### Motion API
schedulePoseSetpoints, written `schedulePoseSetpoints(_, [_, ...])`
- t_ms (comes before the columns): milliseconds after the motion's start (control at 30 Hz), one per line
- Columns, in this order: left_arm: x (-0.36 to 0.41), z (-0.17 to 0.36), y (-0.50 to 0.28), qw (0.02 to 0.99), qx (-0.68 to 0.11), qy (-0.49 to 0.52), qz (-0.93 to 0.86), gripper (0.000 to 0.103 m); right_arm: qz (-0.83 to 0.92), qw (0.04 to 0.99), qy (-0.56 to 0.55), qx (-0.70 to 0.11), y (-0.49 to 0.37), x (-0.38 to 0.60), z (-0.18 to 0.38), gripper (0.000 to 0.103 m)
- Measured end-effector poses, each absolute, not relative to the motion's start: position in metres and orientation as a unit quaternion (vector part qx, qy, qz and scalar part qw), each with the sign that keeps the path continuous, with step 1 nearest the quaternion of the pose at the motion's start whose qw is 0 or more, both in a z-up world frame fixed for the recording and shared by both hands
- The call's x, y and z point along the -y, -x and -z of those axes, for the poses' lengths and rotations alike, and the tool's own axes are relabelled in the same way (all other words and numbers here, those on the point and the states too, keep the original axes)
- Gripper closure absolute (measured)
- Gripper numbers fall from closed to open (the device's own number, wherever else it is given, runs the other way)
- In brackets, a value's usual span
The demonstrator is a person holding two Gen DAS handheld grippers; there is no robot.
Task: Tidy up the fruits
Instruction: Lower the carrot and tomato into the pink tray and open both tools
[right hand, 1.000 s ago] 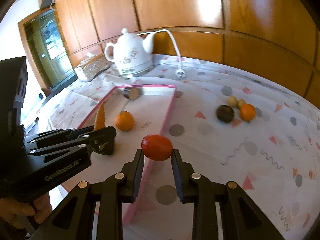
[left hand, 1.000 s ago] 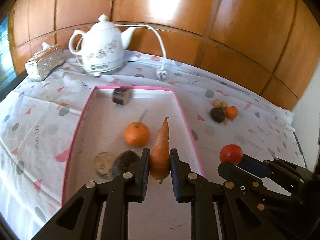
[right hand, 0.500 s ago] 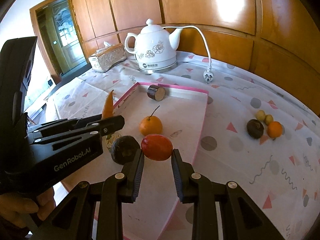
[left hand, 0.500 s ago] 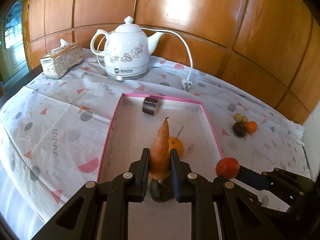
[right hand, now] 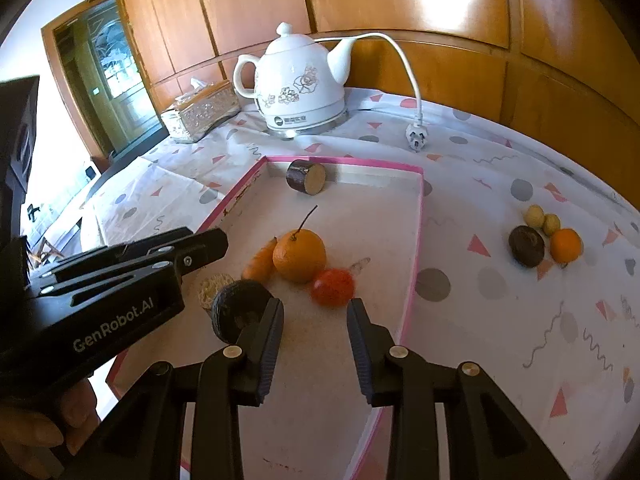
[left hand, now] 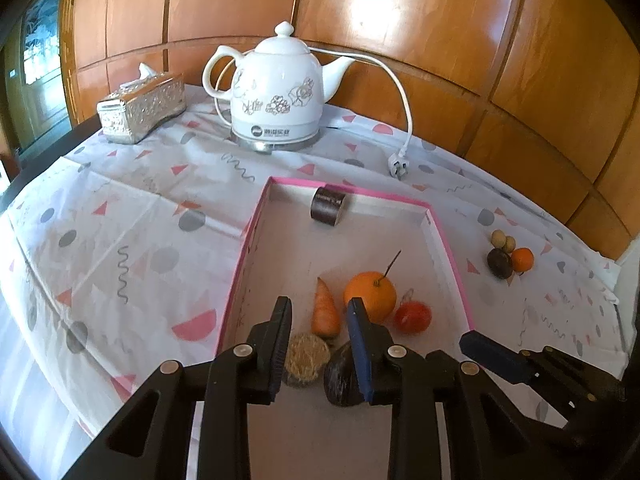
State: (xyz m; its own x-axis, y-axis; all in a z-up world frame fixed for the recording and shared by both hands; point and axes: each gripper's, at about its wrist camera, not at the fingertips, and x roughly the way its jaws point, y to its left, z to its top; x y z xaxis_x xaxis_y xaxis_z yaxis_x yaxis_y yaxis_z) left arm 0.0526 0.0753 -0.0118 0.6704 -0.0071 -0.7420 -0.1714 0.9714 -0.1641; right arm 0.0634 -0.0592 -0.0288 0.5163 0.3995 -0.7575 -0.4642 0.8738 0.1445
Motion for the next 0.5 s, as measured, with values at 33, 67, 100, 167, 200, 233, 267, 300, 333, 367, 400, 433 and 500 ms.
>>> schedulePoseSetpoints(33, [-0.074, 0.012, -0.051, 0.907, -0.405, 0.111, -0.045, 0.074, -0.247, 0.870, 0.035, -0.425, -0.063, 0.060, 0.029, 0.070])
schedulePoseSetpoints(67, [-0.074, 0.013, -0.049, 0.906, -0.406, 0.112, -0.045, 0.073, -0.245, 0.871, 0.034, -0.424, -0.062, 0.062, 0.029, 0.070])
schedulePoseSetpoints(100, [-0.073, 0.013, -0.048, 0.906, -0.406, 0.114, -0.044, 0.072, -0.241, 0.873, 0.034, -0.422, -0.061, 0.063, 0.028, 0.070])
schedulePoseSetpoints(167, [-0.071, 0.013, -0.045, 0.907, -0.404, 0.112, -0.043, 0.072, -0.234, 0.877, 0.027, -0.420, -0.059, 0.068, 0.027, 0.070])
schedulePoseSetpoints(200, [-0.070, 0.013, -0.044, 0.907, -0.404, 0.111, -0.042, 0.072, -0.232, 0.878, 0.023, -0.419, -0.058, 0.070, 0.026, 0.070])
schedulePoseSetpoints(233, [-0.068, 0.013, -0.042, 0.908, -0.404, 0.108, -0.040, 0.072, -0.229, 0.879, 0.020, -0.418, -0.057, 0.072, 0.026, 0.070])
schedulePoseSetpoints(267, [-0.066, 0.012, -0.041, 0.908, -0.404, 0.107, -0.038, 0.072, -0.227, 0.880, 0.018, -0.416, -0.057, 0.073, 0.025, 0.070])
schedulePoseSetpoints(300, [-0.064, 0.012, -0.040, 0.908, -0.404, 0.107, -0.037, 0.071, -0.225, 0.882, 0.017, -0.415, -0.055, 0.075, 0.025, 0.070])
schedulePoseSetpoints(333, [-0.062, 0.012, -0.039, 0.908, -0.404, 0.104, -0.034, 0.071, -0.223, 0.883, 0.015, -0.414, -0.054, 0.076, 0.024, 0.070])
schedulePoseSetpoints(367, [-0.060, 0.012, -0.038, 0.908, -0.405, 0.102, -0.032, 0.071, -0.221, 0.883, 0.013, -0.413, -0.053, 0.078, 0.024, 0.070])
schedulePoseSetpoints(400, [-0.058, 0.012, -0.037, 0.908, -0.405, 0.101, -0.029, 0.071, -0.220, 0.884, 0.011, -0.412, -0.053, 0.080, 0.023, 0.070])
schedulePoseSetpoints(433, [-0.055, 0.012, -0.037, 0.909, -0.405, 0.099, -0.027, 0.071, -0.218, 0.885, 0.009, -0.411, -0.052, 0.082, 0.023, 0.070])
schedulePoseSetpoints(500, [-0.051, 0.012, -0.036, 0.909, -0.405, 0.094, -0.023, 0.071, -0.215, 0.886, 0.006, -0.410, -0.051, 0.085, 0.023, 0.070])
